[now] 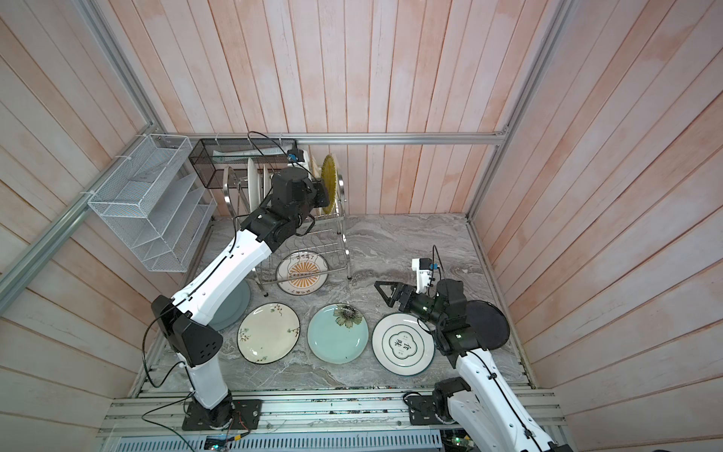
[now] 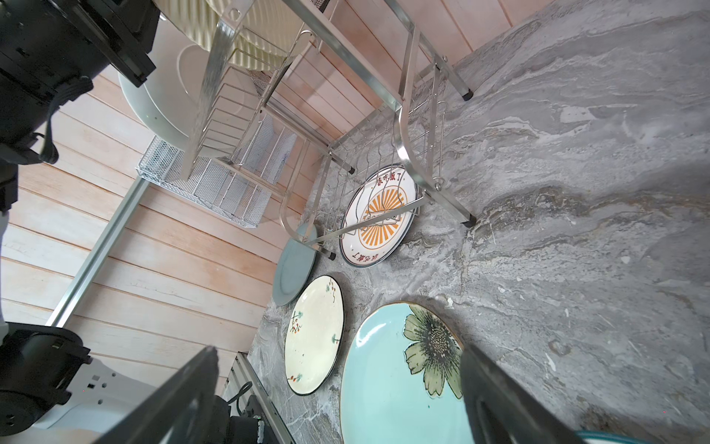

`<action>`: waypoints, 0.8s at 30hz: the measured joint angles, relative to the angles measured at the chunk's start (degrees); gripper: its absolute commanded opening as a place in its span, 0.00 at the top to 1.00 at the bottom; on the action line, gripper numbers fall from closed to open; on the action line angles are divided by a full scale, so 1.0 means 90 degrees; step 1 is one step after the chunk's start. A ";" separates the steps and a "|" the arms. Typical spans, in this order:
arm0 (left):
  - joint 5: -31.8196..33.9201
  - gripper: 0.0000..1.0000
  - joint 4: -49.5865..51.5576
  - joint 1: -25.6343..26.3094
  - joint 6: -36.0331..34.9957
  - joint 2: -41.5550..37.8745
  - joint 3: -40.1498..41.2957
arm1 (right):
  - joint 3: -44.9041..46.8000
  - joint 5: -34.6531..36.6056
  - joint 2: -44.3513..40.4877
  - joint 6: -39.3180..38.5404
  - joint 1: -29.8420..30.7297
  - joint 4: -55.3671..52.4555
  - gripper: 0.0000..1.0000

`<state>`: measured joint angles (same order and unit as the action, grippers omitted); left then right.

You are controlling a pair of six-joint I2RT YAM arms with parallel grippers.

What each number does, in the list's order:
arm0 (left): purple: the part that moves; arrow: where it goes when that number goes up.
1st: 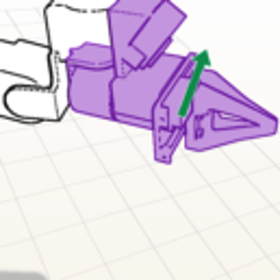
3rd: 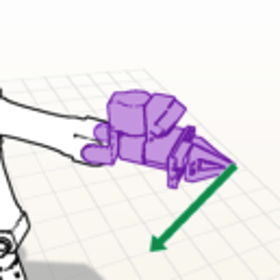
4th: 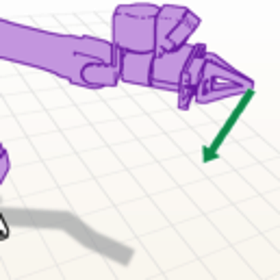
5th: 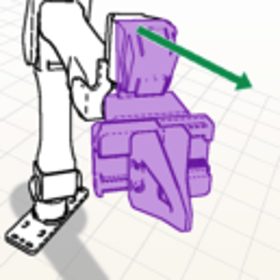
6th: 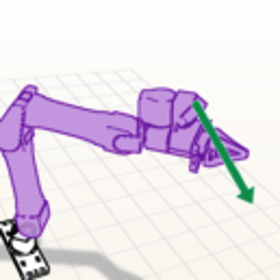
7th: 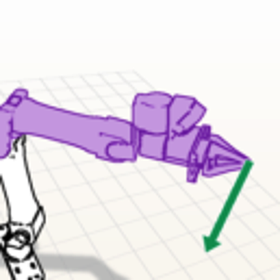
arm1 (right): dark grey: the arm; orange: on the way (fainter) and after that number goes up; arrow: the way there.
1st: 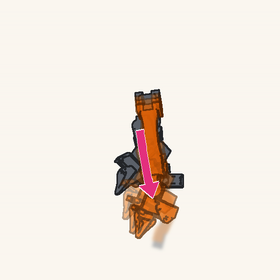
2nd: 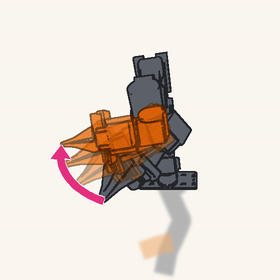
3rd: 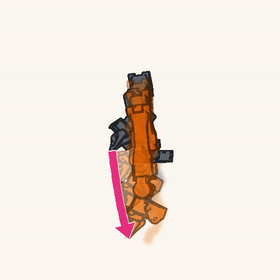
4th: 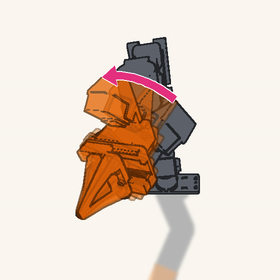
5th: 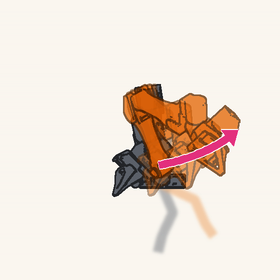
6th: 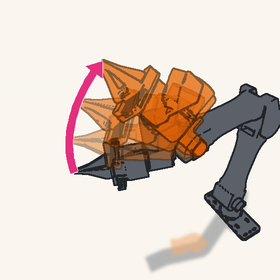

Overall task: Load plates into a dish rack
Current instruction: Place the plate on the dish rack.

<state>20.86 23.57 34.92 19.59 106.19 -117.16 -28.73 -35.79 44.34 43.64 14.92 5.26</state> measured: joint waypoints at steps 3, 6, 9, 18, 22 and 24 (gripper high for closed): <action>0.0066 1.00 0.0007 0.0002 0.0017 0.0012 0.0000 | 0.0044 -0.0017 0.0000 0.0002 0.0000 0.0041 0.02; 0.0102 1.00 0.0005 0.0002 0.0029 0.0049 0.0002 | 0.0083 -0.0015 0.0000 0.0005 0.0000 0.0044 0.02; 0.0168 1.00 -0.0007 0.0022 0.0046 0.0066 0.0000 | 0.0083 -0.0015 -0.0024 0.0007 0.0000 0.0044 0.02; 0.0406 0.88 -0.0165 0.0124 0.0063 0.0155 0.0000 | 0.0083 -0.0015 -0.0085 0.0024 0.0000 0.0044 0.02; 0.0406 0.78 -0.0194 0.0121 0.0051 0.0172 0.0000 | 0.0085 -0.0015 -0.0100 0.0024 0.0000 0.0041 0.02; 0.0403 0.77 -0.0199 0.0121 0.0044 0.0204 0.0000 | 0.0092 -0.0015 -0.0107 0.0024 0.0000 0.0041 0.02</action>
<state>24.49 21.78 36.01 19.99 108.03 -117.16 -27.90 -35.92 43.38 43.86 14.92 5.63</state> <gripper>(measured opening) 0.223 0.979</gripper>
